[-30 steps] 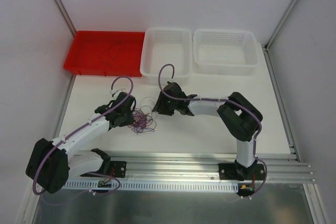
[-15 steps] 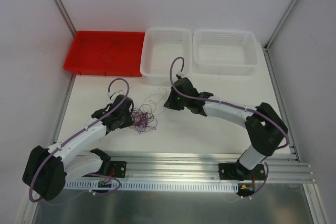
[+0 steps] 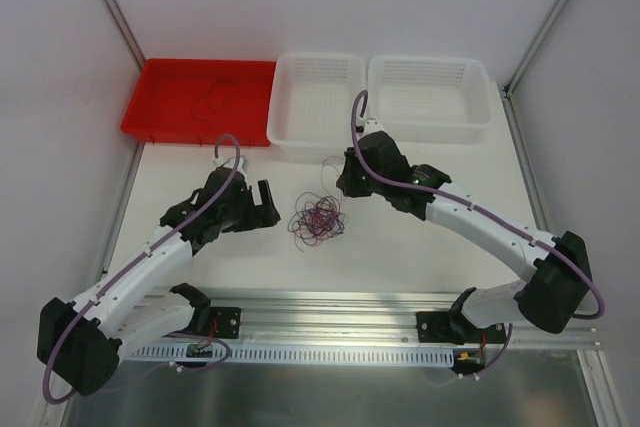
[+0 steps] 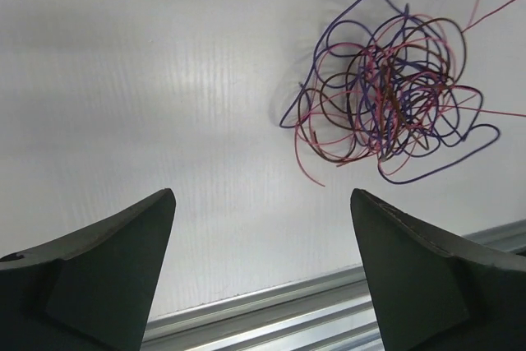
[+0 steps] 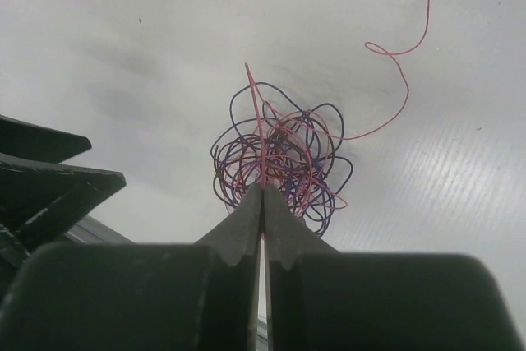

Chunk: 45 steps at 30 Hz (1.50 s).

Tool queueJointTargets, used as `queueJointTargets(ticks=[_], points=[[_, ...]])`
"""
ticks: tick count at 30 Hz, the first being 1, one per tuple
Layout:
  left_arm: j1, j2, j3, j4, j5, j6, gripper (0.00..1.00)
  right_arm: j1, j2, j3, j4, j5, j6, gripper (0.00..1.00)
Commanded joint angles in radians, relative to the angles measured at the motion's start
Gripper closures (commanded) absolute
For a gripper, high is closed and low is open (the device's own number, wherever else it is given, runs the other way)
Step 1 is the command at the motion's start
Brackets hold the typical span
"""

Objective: Untangle the cables

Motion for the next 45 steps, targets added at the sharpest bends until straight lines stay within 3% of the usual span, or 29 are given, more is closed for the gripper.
queueJointTargets(ticks=[1, 8, 18, 22, 24, 27, 29, 37, 45], points=[[0.010, 0.051, 0.094, 0.028, 0.079, 0.063, 0.11, 0.001, -0.051, 0.054, -0.064, 0.023, -0.077, 0.99], [-0.011, 0.257, 0.180, 0.136, 0.245, 0.034, 0.16, 0.001, -0.077, 0.037, -0.075, 0.044, -0.091, 0.99], [-0.146, 0.596, 0.320, 0.212, 0.209, 0.003, 0.26, 0.003, -0.096, 0.024, -0.075, 0.044, -0.079, 0.99], [-0.160, 0.675, 0.326, 0.221, 0.170, -0.035, 0.44, 0.003, -0.122, 0.019, -0.095, 0.058, -0.086, 0.99], [-0.159, 0.697, 0.313, 0.221, 0.145, -0.049, 0.63, 0.001, -0.152, 0.013, -0.110, 0.081, -0.091, 0.99], [-0.154, 0.674, 0.268, 0.219, 0.067, -0.072, 0.92, -0.006, -0.215, 0.010, -0.156, 0.141, -0.105, 0.99], [-0.142, 0.627, 0.239, 0.219, 0.047, -0.085, 0.99, -0.019, -0.255, 0.005, -0.199, 0.164, -0.112, 0.99], [0.007, 0.406, 0.090, 0.172, -0.045, -0.076, 1.00, -0.140, -0.497, 0.025, -0.355, 0.277, -0.131, 0.99], [0.093, 0.255, 0.050, 0.072, -0.168, -0.023, 1.00, -0.211, -0.608, 0.088, -0.449, 0.340, -0.157, 0.99]])
